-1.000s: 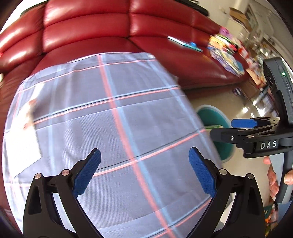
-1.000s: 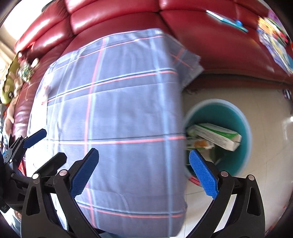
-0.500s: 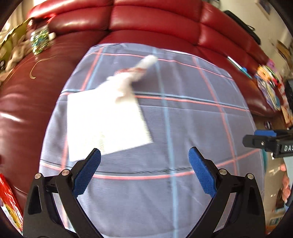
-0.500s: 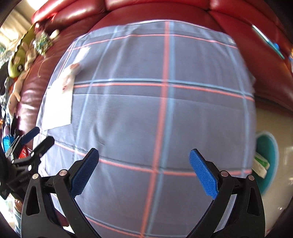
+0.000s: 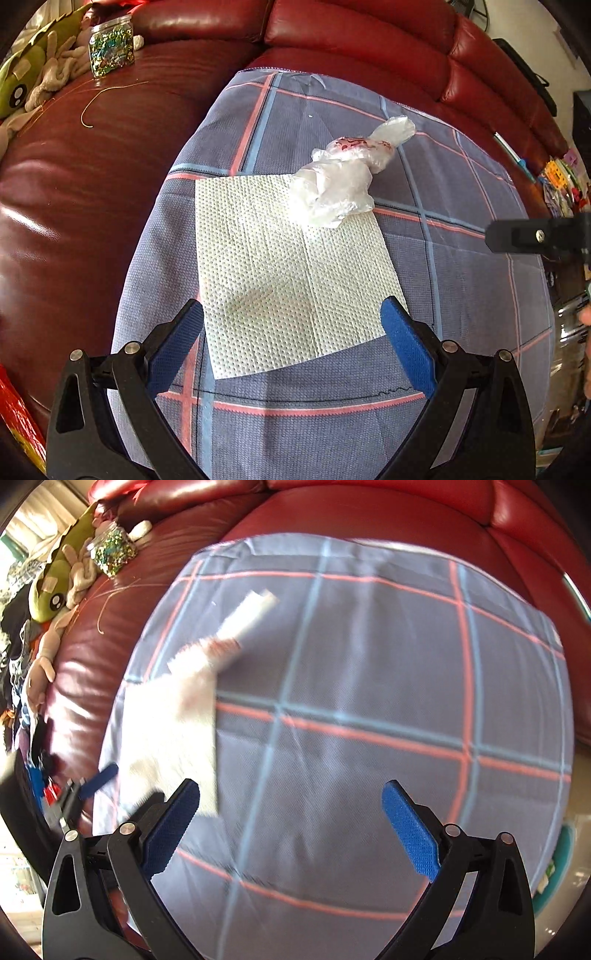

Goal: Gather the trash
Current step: 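Grasp the clear plastic bag with red print with the right tool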

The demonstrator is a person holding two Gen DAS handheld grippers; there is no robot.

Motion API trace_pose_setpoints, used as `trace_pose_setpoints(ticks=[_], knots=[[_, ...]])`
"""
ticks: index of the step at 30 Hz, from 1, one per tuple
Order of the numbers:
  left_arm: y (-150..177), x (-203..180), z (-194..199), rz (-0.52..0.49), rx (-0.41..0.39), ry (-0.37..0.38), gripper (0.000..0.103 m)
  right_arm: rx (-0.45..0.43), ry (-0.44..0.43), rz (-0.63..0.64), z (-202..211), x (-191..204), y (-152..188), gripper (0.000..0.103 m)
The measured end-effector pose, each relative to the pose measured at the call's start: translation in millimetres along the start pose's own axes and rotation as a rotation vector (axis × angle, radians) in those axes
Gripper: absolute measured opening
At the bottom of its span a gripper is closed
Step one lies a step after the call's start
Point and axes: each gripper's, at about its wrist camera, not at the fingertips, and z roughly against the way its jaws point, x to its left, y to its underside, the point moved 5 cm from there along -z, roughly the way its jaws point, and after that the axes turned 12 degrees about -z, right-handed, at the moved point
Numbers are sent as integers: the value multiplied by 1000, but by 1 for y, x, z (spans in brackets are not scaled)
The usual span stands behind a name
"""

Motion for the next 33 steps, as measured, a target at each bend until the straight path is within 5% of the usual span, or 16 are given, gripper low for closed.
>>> trace_pose_setpoints(ticks=[6,14,18,21,33], knots=[[-11,19,-4,-16,-14,-14,92,5,-46,-13,-21,35,-35,98],[-17,38,-10,-7,-18,5,92,34,-59,27,-61,82,-59,79],[-17,40,-12,-2,-20,6,92,50,-37,65,-79,96,-60,58],[-16,38,-12,-9,-13,9,92,35,-38,86,-75,101,-62,28],[-20,1,-13,-79,20,31,92,-48,-2,82,-27,49,-52,27]])
